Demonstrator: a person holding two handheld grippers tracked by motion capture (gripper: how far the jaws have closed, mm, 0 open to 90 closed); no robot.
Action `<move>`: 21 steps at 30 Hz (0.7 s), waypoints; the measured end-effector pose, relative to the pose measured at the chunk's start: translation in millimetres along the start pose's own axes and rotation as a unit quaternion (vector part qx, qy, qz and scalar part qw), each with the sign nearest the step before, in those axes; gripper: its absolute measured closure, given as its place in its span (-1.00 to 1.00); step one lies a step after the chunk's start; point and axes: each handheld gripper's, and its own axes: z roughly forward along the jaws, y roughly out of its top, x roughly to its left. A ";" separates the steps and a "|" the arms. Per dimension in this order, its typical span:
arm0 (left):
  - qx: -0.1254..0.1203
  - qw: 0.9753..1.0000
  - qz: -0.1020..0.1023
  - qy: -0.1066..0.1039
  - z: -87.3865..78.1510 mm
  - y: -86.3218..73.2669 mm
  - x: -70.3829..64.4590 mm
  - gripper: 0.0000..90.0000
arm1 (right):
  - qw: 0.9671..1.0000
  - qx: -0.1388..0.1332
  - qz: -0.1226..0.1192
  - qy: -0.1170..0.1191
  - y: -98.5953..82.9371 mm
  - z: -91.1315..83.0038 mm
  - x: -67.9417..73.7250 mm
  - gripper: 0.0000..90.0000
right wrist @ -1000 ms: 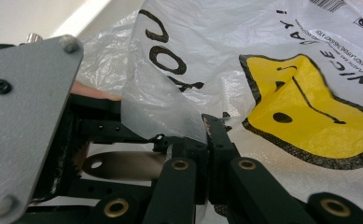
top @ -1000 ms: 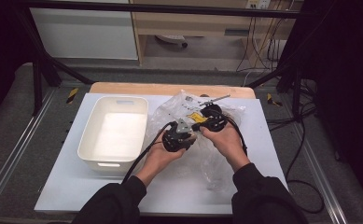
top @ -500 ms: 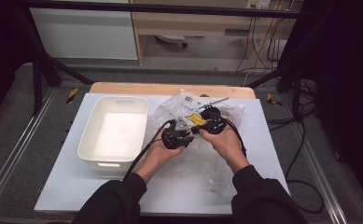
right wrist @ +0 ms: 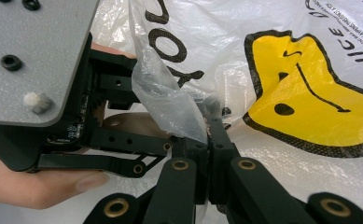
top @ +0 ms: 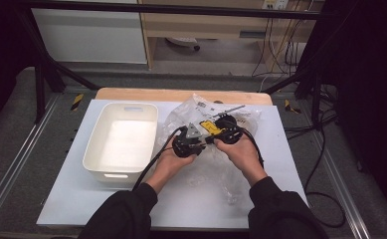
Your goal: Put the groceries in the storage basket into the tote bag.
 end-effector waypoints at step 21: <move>-0.006 1.000 0.005 0.006 15.3 -5.8 0.6 0.57 | 1.000 0.010 0.001 -0.004 -5.7 4.5 -3.9 1.00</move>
